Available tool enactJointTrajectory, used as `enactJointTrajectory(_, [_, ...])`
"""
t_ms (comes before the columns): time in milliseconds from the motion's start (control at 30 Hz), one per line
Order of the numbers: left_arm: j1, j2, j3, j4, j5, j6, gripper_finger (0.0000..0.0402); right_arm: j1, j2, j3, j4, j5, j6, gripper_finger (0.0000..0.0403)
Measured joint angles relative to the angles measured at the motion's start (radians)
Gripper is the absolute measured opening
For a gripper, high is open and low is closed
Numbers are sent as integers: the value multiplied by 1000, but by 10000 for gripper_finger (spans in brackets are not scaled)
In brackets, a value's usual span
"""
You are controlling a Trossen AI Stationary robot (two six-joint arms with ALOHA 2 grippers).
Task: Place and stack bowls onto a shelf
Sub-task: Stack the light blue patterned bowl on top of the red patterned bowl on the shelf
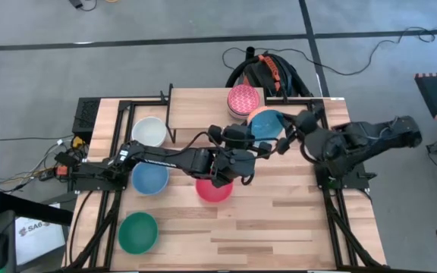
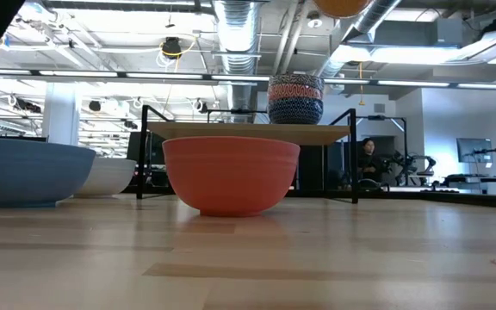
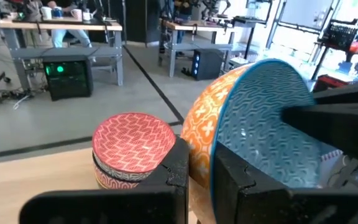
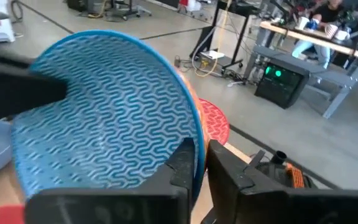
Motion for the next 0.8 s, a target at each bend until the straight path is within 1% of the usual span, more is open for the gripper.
enactJointTrajectory(67, [0, 0, 0, 0, -6, -15, 19, -33, 6, 0, 5, -27, 1, 42])
enactJointTrajectory(167, [-2, -1, 0, 22, 15, -15, 19, -67, 5, -1, -3, -79, -10, 41])
enactJointTrajectory(300, [-10, -12, 10, 107, 131, 16, 33, -97, 15, -6, 6, -159, -36, 38])
enactJointTrajectory(333, [-7, -12, 9, 124, 149, 45, 38, -104, 19, -9, 3, -181, -43, 38])
enactJointTrajectory(367, [-2, -10, 8, 146, 193, 83, 43, -110, 18, -9, 2, -199, -47, 38])
enactJointTrajectory(433, [7, -7, 5, 173, 233, 138, 54, -123, 17, -3, 43, -202, -49, 38])
enactJointTrajectory(500, [10, -7, 5, 187, 222, 168, 66, -140, 20, -2, 52, -203, -59, 38])
enactJointTrajectory(567, [6, -15, 5, 176, 183, 182, 78, -165, 22, -6, 48, -228, -82, 38])
enactJointTrajectory(667, [-5, -32, 4, 165, 135, 215, 93, -241, 22, 19, 83, -311, -117, 38])
enactJointTrajectory(800, [-17, -88, 4, 152, 106, 273, 106, -399, 52, 125, 88, -440, -184, 38])
